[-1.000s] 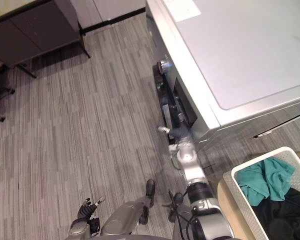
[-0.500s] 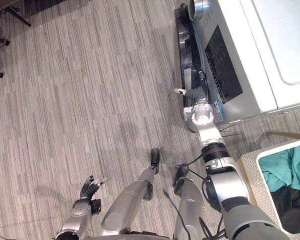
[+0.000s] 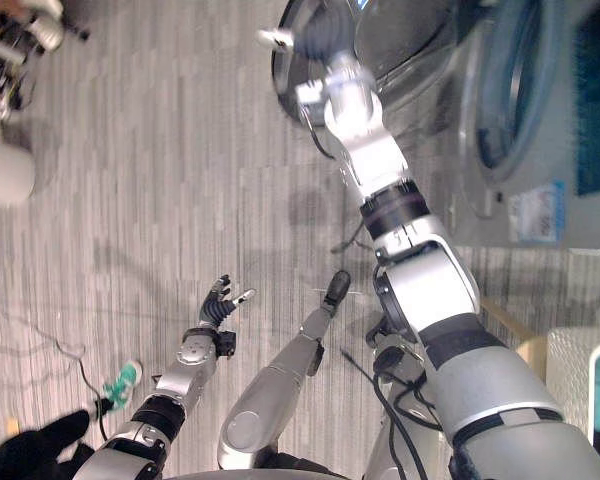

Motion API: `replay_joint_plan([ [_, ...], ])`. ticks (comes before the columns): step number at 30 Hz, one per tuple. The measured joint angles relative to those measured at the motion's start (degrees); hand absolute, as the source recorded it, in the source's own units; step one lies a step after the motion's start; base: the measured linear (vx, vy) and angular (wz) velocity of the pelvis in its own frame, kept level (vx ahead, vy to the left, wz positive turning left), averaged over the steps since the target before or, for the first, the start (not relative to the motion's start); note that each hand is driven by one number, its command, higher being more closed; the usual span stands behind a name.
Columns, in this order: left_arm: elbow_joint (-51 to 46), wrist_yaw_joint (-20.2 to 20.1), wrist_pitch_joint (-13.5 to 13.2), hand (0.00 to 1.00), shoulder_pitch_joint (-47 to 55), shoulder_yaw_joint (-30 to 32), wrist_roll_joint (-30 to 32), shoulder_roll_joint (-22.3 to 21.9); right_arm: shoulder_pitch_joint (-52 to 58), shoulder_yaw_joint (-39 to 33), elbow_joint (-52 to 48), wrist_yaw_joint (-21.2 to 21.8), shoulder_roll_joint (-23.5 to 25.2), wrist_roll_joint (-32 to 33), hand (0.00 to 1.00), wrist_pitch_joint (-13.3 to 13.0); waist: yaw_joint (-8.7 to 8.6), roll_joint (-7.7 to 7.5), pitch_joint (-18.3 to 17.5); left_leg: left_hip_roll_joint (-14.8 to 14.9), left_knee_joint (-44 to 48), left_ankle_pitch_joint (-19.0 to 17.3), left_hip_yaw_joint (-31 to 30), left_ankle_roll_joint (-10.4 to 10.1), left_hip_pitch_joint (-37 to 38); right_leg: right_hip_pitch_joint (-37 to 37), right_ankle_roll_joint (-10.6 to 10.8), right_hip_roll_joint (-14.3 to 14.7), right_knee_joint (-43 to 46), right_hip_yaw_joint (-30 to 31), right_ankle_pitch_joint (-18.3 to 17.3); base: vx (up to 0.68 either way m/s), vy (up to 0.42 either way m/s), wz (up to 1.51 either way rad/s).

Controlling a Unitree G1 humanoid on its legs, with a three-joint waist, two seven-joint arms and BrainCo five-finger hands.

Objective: Pick up the laundry basket with both hands and put the clothes into the washing machine.

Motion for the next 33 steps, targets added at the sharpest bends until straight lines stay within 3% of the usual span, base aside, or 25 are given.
replay_joint_plan([
  [5, -0.1, 0.1, 0.0, 0.0, 0.2, 0.2, -0.2, 0.2, 3.4, -0.1, 3.0, 0.2, -3.6, 0.5, 0.0, 0.7, -0.76, -0.26, 0.2, 1.0, -0.5, 0.4, 5.0, 0.4, 0.3, -1.8, 0.4, 2.0, -1.8, 5.5, 2.3, -0.06, -0.022, -0.51],
  [7, -1.4, 0.4, 0.1, 0.0, -0.2, 1.1, -0.7, 0.5, 10.9, -1.1, -2.8, 0.3, -6.3, 0.8, 0.0, 1.1, -3.06, -0.83, 0.7, 1.7, -1.0, 0.5, 7.9, 0.5, 1.1, -1.8, 0.9, 3.3, -3.9, 8.3, 4.4, -0.07, 0.033, -0.88],
  [10, -4.8, 2.0, 0.3, 0.0, -2.4, 3.7, -0.7, 2.0, 26.8, -2.4, -13.8, 1.3, -9.7, 0.2, 0.0, 1.4, -8.45, -2.73, 2.0, 2.4, -1.7, 0.4, 11.6, 0.6, 2.1, -1.8, 1.7, 5.0, -6.8, 12.1, 6.8, -0.04, 0.032, -0.66],
  [13, -5.0, 2.5, 0.6, 0.0, -6.8, 5.5, -0.6, 4.6, 41.9, -2.7, -18.9, 4.4, -10.4, -3.7, 0.0, 1.4, -11.8, -4.36, 3.0, 3.3, -2.1, -0.1, 14.7, 1.3, 3.3, -1.3, 2.0, 6.6, -9.0, 14.9, 8.5, -0.05, 0.023, -0.63],
  [16, -5.0, 2.6, 1.0, 0.0, -10.2, 5.7, -0.1, 6.6, 51.7, -2.8, -19.4, 7.8, -9.8, -7.2, 0.0, 1.5, -13.37, -4.91, 3.3, 3.8, -2.1, -0.2, 16.6, 1.5, 3.8, -1.1, 1.8, 7.3, -10.0, 16.3, 9.4, -0.03, -0.007, -0.37],
  [19, -3.7, 2.3, 1.4, 0.0, -14.6, 5.8, 0.0, 11.3, 61.3, -3.6, -20.6, 11.5, -7.6, -11.1, 0.0, 1.8, -15.44, -6.06, 3.8, 4.4, -2.1, -0.3, 18.6, 1.6, 4.0, -1.1, 2.2, 8.3, -11.3, 17.9, 10.1, -0.03, -0.018, -0.31],
  [21, 0.3, 0.9, 1.7, 0.0, -18.8, 5.6, 0.0, 18.3, 66.9, -5.1, -20.8, 13.3, -5.6, -13.1, 0.0, 1.9, -17.05, -7.92, 4.1, 4.8, -2.1, -0.7, 20.6, 2.1, 4.0, -1.5, 2.7, 9.0, -12.3, 19.1, 10.8, -0.03, 0.0, -0.38],
  [22, 0.7, 0.6, 1.7, 0.0, -19.1, 5.6, -0.1, 19.1, 67.3, -5.4, -20.8, 13.5, -5.4, -13.3, 0.0, 1.9, -17.19, -8.11, 4.1, 4.9, -2.1, -0.8, 20.7, 2.2, 4.0, -1.5, 2.8, 9.1, -12.4, 19.2, 10.9, -0.02, 0.011, -0.43],
  [24, 6.3, -3.1, 2.4, 0.0, -25.1, 5.2, -0.8, 27.4, 71.7, -8.4, -20.8, 13.8, -4.6, -14.9, 0.0, 2.2, -18.09, -10.47, 4.3, 5.2, -2.1, -1.3, 23.4, 2.9, 3.6, -2.3, 2.9, 9.8, -13.6, 21.2, 12.2, -0.01, 0.021, -0.48],
  [27, 9.5, -4.0, 2.7, 0.0, -34.7, 5.1, -0.8, 32.6, 73.9, -11.5, -22.4, 13.5, -4.2, -15.3, 0.0, 2.3, -19.22, -11.6, 4.3, 5.1, -2.1, -1.5, 24.2, 3.2, 0.4, -5.5, 3.0, 9.8, -14.1, 22.0, 13.7, 0.0, 0.049, -0.21],
  [33, 9.5, -3.5, 3.5, 0.0, -48.7, 4.8, -1.1, 33.2, 76.0, -15.9, -38.6, 11.7, -0.5, -15.0, 0.0, 1.4, -19.5, -13.45, 5.2, 5.5, 0.3, -1.9, 27.4, 4.2, -8.0, -12.6, 2.3, 9.6, -15.0, 22.5, 16.1, 0.04, 0.037, -0.06],
])
